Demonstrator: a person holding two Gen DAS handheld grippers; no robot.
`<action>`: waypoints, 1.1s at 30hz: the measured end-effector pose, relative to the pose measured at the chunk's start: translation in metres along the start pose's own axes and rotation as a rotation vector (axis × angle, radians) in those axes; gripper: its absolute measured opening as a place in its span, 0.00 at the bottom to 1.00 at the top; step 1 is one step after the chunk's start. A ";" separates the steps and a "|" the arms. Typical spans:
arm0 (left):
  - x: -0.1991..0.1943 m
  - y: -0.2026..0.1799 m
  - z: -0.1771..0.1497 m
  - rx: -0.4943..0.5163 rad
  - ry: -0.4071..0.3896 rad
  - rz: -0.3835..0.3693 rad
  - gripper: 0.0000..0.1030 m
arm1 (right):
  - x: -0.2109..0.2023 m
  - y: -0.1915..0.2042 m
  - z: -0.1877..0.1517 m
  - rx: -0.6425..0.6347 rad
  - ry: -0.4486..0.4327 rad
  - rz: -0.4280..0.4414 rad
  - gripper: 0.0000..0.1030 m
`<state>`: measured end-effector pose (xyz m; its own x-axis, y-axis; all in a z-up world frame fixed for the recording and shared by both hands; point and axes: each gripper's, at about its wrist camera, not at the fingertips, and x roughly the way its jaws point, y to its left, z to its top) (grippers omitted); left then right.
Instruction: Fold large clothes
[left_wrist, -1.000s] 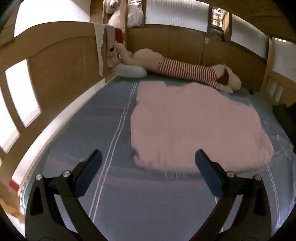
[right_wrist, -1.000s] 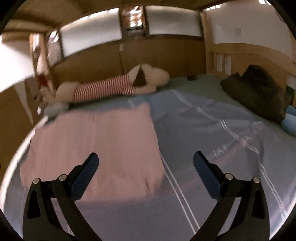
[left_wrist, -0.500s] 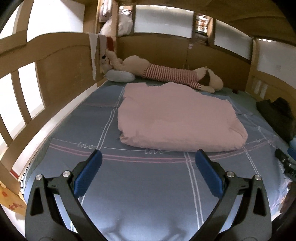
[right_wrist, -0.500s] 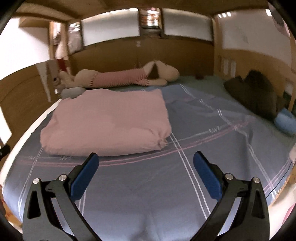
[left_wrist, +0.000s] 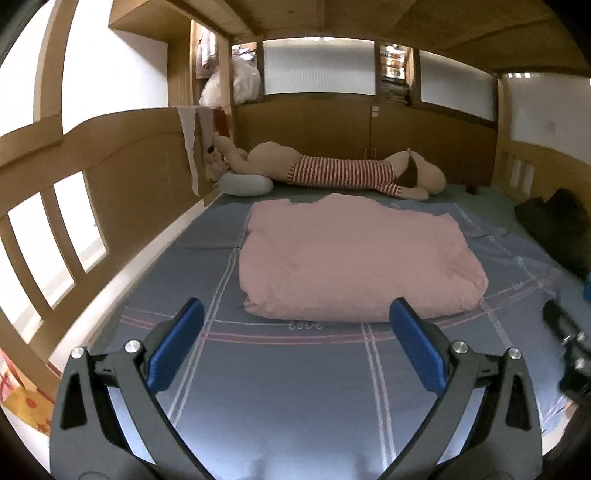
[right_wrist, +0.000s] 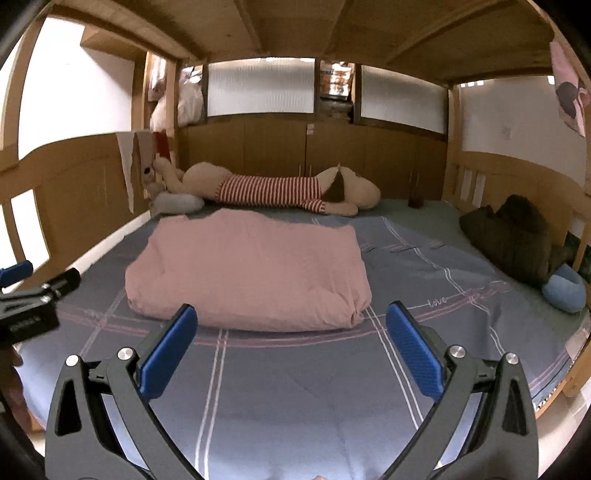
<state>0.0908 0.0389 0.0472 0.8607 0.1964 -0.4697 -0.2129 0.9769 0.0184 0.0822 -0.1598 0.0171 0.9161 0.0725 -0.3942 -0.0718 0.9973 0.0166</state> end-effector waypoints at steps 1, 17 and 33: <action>-0.002 0.000 0.000 -0.016 -0.004 -0.014 0.98 | 0.001 0.001 0.001 0.007 0.012 -0.002 0.99; -0.005 0.003 0.003 -0.070 -0.021 -0.022 0.98 | 0.008 0.015 0.002 -0.038 0.043 0.044 0.99; -0.011 -0.005 0.005 -0.039 -0.046 -0.069 0.98 | 0.007 0.010 0.004 -0.023 0.053 0.049 0.99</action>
<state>0.0842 0.0319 0.0565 0.8940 0.1335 -0.4277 -0.1695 0.9844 -0.0470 0.0896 -0.1490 0.0177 0.8891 0.1198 -0.4417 -0.1256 0.9920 0.0163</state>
